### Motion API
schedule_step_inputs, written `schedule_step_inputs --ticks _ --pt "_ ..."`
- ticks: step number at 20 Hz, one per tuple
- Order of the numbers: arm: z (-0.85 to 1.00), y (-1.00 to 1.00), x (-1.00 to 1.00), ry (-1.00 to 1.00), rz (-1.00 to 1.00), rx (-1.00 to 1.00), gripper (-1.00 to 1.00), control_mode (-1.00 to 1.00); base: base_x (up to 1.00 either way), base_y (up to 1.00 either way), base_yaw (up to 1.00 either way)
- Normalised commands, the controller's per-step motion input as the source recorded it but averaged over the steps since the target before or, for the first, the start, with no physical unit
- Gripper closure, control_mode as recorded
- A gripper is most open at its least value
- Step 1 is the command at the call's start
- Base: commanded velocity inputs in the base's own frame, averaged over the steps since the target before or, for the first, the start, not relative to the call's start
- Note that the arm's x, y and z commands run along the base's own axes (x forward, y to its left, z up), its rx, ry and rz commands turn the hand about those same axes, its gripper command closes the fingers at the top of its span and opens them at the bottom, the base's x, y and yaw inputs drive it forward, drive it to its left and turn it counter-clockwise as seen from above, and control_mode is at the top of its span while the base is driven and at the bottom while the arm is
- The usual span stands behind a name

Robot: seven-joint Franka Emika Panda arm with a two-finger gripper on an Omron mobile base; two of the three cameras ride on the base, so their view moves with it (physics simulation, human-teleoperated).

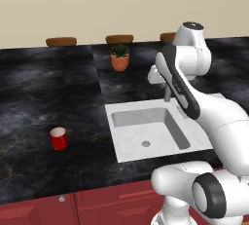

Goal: Place the mug in the left basin and the bowl in the right basin of the sink.

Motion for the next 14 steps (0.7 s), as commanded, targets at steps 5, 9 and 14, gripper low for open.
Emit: schedule_step_inputs --ticks 5,9,14 --pt "0.00 0.26 -0.09 0.00 -0.03 0.00 -1.00 -1.00 0.00 0.00 0.00" --pt "0.00 0.55 -0.26 -0.01 -0.02 0.00 -1.00 -1.00 0.00 0.00 0.00" --pt "0.00 0.76 -0.33 0.00 0.00 0.00 -1.00 -1.00 0.00 0.00 0.00"
